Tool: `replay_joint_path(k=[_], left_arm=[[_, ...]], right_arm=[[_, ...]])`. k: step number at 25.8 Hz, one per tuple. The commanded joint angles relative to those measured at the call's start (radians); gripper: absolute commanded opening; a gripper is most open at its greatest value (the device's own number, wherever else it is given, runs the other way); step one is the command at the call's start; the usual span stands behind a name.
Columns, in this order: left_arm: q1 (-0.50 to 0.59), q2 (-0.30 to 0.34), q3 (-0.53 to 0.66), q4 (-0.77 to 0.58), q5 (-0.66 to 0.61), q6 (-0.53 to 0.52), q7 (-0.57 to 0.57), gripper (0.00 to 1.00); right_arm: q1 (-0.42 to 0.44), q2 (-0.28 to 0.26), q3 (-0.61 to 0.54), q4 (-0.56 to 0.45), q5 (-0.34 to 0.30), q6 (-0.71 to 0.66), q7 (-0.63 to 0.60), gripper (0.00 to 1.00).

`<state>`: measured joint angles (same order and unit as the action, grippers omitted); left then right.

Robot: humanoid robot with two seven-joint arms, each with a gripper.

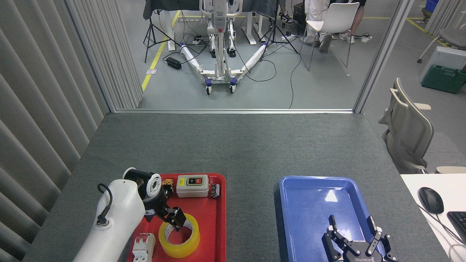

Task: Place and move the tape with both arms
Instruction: 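Close the left gripper on the tape roll and lift it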

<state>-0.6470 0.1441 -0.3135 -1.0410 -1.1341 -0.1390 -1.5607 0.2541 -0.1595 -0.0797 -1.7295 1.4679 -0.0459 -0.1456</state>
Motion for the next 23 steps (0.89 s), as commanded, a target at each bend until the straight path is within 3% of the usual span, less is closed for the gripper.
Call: replay_joint_path(k=[1, 4, 7, 11, 13, 15, 17, 18, 19, 23], left_arm=[[0.000, -0.009, -0.002, 0.056, 0.002, 0.004, 0.103, 0.99], [0.000, -0.009, -0.002, 0.087, 0.002, 0.010, 0.143, 0.97], [0.000, -0.005, -0.004, 0.099, -0.004, 0.013, 0.145, 0.84], [0.001, -0.005, -0.009, 0.111, -0.016, 0.012, 0.145, 0.83], [0.001, -0.005, -0.010, 0.111, -0.016, 0.012, 0.143, 0.72], [0.003, -0.003, -0.010, 0.119, -0.016, 0.012, 0.140, 0.54], [0.006, -0.005, -0.012, 0.124, -0.018, 0.002, 0.137, 0.19], [0.009, -0.003, -0.019, 0.124, -0.018, -0.001, 0.139, 0.06], [0.009, -0.003, -0.033, 0.119, -0.016, -0.004, 0.137, 0.00], [0.010, -0.003, -0.044, 0.096, -0.013, -0.008, 0.142, 0.00]], right_arm=[[0.001, 0.000, -0.002, -0.013, 0.000, 0.000, 0.000, 1.00], [0.001, 0.000, -0.002, -0.015, 0.000, 0.000, 0.000, 1.00], [0.001, -0.002, -0.003, -0.015, 0.000, 0.000, 0.000, 1.00], [-0.001, -0.002, -0.003, -0.015, 0.000, 0.000, 0.000, 1.00], [-0.002, -0.002, -0.003, -0.015, 0.000, 0.000, 0.000, 1.00], [-0.002, 0.000, -0.003, -0.015, 0.000, 0.000, 0.000, 1.00], [-0.009, 0.001, -0.005, -0.015, 0.000, 0.000, 0.000, 1.00], [-0.013, 0.001, -0.005, -0.013, 0.000, 0.000, 0.000, 1.00], [-0.018, 0.000, -0.005, -0.013, 0.000, 0.000, 0.000, 1.00], [-0.018, -0.005, -0.008, -0.013, 0.000, 0.000, 0.000, 1.00]])
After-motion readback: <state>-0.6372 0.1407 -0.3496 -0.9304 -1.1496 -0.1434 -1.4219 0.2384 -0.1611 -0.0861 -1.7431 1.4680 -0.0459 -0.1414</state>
